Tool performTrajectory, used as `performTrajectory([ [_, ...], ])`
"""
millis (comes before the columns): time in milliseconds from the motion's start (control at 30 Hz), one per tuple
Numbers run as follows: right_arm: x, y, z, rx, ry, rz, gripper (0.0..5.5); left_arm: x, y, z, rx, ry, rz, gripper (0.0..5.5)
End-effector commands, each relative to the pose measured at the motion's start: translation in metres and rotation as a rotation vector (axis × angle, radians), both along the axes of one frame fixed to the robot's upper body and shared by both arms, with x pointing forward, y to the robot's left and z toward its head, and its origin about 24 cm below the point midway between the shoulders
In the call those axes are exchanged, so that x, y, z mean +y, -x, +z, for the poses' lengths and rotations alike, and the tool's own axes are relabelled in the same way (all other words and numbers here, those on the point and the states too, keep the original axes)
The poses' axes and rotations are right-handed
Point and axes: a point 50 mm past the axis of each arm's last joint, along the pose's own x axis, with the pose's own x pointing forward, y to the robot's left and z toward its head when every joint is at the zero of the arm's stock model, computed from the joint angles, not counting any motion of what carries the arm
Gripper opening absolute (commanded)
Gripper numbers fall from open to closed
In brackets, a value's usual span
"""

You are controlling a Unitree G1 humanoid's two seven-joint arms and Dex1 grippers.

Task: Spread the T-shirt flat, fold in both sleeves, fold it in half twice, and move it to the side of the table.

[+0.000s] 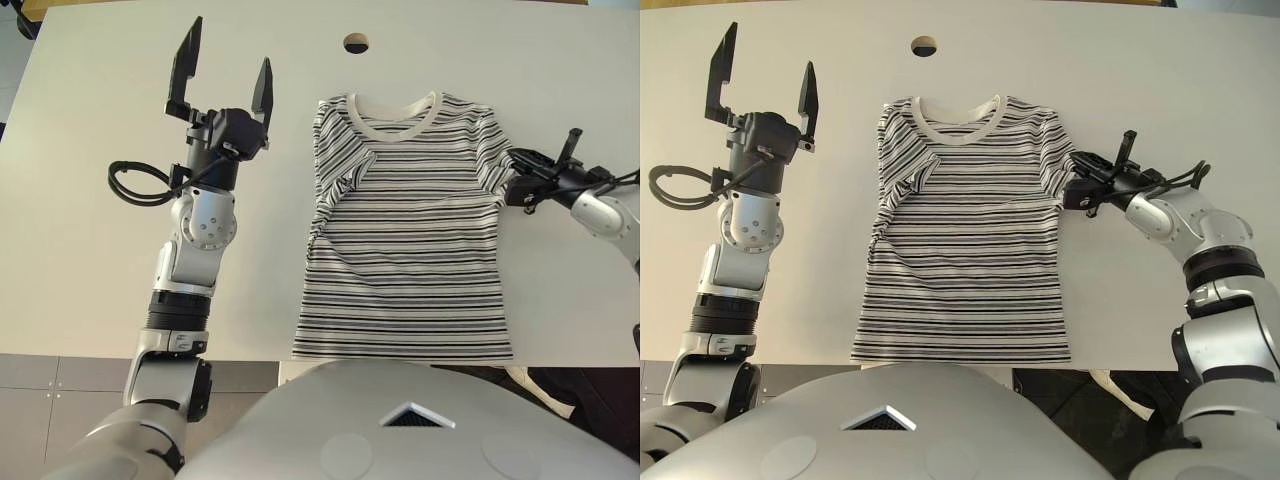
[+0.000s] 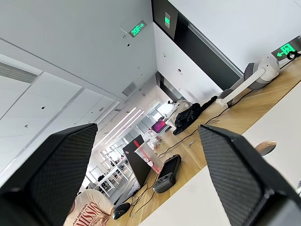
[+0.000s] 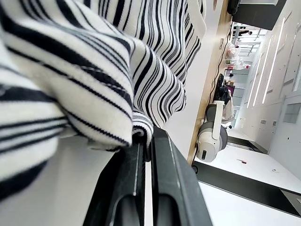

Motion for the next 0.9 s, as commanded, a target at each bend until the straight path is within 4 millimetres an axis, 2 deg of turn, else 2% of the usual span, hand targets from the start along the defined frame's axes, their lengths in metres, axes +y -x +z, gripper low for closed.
performTrajectory([
  [33, -0.012, 0.003, 0.003, -0.073, 0.005, -0.06, 0.13, 0.001, 0.003, -0.002, 0.014, -0.01, -0.003, 4.0],
  [267, -0.013, -0.001, 0.019, -0.192, -0.021, -0.079, 0.13, 0.003, 0.005, -0.004, 0.022, -0.038, -0.001, 4.0],
  [333, -0.007, -0.003, 0.024, -0.232, -0.044, -0.065, 0.13, 0.003, 0.005, -0.005, 0.025, -0.043, -0.001, 4.0],
  [467, 0.017, -0.004, 0.035, -0.313, -0.152, 0.002, 0.13, 0.0, 0.004, -0.007, 0.032, -0.043, -0.007, 4.0],
  [600, 0.049, -0.008, 0.052, -0.372, -0.225, 0.092, 0.13, 0.0, 0.004, -0.01, 0.042, -0.04, -0.003, 4.0],
  [900, 0.075, -0.007, 0.021, -0.279, -0.162, 0.168, 0.13, -0.009, 0.006, -0.017, 0.069, -0.034, -0.035, 4.0],
])
